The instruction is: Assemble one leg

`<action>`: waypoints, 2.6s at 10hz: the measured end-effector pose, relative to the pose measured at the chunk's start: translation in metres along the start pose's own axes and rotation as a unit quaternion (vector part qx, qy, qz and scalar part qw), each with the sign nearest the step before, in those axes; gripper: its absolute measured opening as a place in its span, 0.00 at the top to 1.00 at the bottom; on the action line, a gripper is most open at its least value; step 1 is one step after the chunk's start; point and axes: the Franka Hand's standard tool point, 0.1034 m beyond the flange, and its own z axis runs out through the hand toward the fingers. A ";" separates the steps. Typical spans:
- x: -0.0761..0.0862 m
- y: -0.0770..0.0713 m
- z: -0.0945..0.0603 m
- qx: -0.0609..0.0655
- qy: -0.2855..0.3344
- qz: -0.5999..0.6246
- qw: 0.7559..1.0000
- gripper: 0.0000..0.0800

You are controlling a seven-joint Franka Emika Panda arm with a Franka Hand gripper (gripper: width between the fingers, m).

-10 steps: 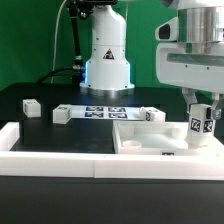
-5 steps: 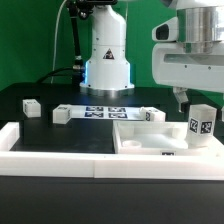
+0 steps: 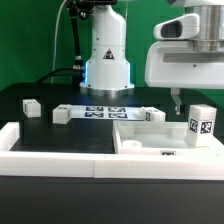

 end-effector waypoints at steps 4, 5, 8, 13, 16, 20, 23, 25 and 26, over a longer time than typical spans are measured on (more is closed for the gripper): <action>0.003 0.008 0.001 -0.006 0.002 -0.140 0.990 0.19; 0.005 0.010 0.000 -0.006 0.003 -0.159 0.987 0.19; 0.004 0.009 0.000 -0.005 0.003 -0.167 0.986 0.50; 0.003 0.010 0.001 0.010 -0.005 -0.067 0.998 0.64; 0.003 0.009 0.002 0.014 -0.004 0.129 0.992 0.64; 0.003 0.006 0.003 0.024 0.023 0.365 0.931 0.64; 0.003 0.006 0.003 0.032 0.017 0.471 0.881 0.64; 0.003 0.005 0.003 0.033 0.015 0.469 0.882 0.56; 0.003 0.005 0.004 0.032 0.016 0.454 0.890 0.56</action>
Offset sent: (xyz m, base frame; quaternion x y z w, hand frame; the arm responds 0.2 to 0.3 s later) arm 0.0049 -0.0122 0.0011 0.0001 0.0040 -0.1352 0.9908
